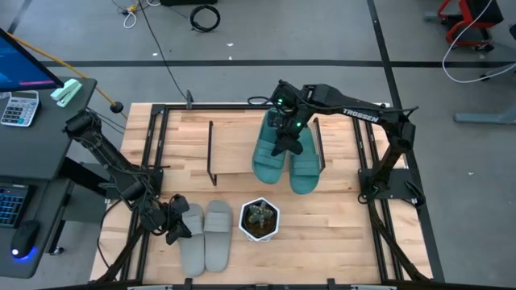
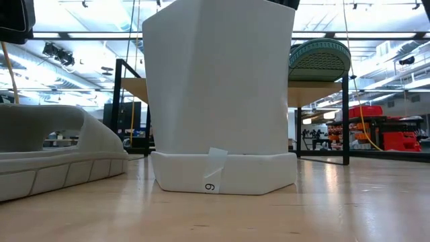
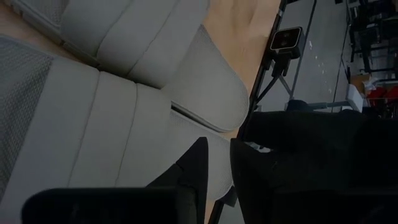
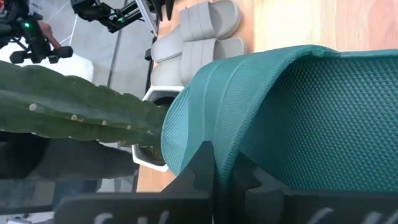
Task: Pick and place slides into the shelf
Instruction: Put the green slide on the shelf
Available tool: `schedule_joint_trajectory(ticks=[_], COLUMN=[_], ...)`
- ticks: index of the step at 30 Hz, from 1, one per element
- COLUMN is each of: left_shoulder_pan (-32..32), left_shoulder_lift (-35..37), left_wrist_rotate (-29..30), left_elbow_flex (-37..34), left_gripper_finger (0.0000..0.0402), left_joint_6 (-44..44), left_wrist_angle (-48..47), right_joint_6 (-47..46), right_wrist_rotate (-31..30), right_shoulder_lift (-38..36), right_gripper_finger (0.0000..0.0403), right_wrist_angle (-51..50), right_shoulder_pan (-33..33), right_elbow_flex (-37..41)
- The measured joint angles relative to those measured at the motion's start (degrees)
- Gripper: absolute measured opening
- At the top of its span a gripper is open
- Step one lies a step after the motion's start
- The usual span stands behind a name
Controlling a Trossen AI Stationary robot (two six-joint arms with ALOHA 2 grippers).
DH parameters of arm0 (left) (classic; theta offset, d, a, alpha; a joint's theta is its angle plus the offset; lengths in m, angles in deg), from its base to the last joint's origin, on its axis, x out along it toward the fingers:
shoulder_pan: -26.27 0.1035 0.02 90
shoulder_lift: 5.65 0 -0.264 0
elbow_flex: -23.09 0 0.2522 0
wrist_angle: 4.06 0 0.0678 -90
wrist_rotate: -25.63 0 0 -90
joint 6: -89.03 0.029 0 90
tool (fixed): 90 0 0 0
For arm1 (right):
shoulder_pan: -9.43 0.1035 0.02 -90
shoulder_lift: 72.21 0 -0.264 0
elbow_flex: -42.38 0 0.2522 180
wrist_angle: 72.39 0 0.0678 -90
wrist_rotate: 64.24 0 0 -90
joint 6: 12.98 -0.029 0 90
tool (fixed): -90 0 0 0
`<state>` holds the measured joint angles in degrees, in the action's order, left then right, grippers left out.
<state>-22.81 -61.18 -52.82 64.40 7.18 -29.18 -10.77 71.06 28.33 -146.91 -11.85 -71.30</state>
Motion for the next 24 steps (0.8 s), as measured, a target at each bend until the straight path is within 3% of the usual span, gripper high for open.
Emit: schedule_joint_trajectory(ticks=[6,24], left_shoulder_pan=[0.0,0.0], left_shoulder_lift=[0.0,0.0], left_wrist_rotate=[0.46,0.49], left_elbow_flex=[0.0,0.0], left_gripper_finger=[0.0074,0.0079], left_joint_6=[0.02,0.17], left_wrist_angle=[-0.02,-0.11], right_joint_6=[2.44,2.47], right_wrist_rotate=[-0.27,-0.36], right_shoulder_lift=[0.12,0.12], right_gripper_finger=[0.0009,0.0009], right_wrist_angle=[-4.7,-3.13], right_shoulder_pan=[0.0,1.17], right_elbow_flex=[0.0,0.0])
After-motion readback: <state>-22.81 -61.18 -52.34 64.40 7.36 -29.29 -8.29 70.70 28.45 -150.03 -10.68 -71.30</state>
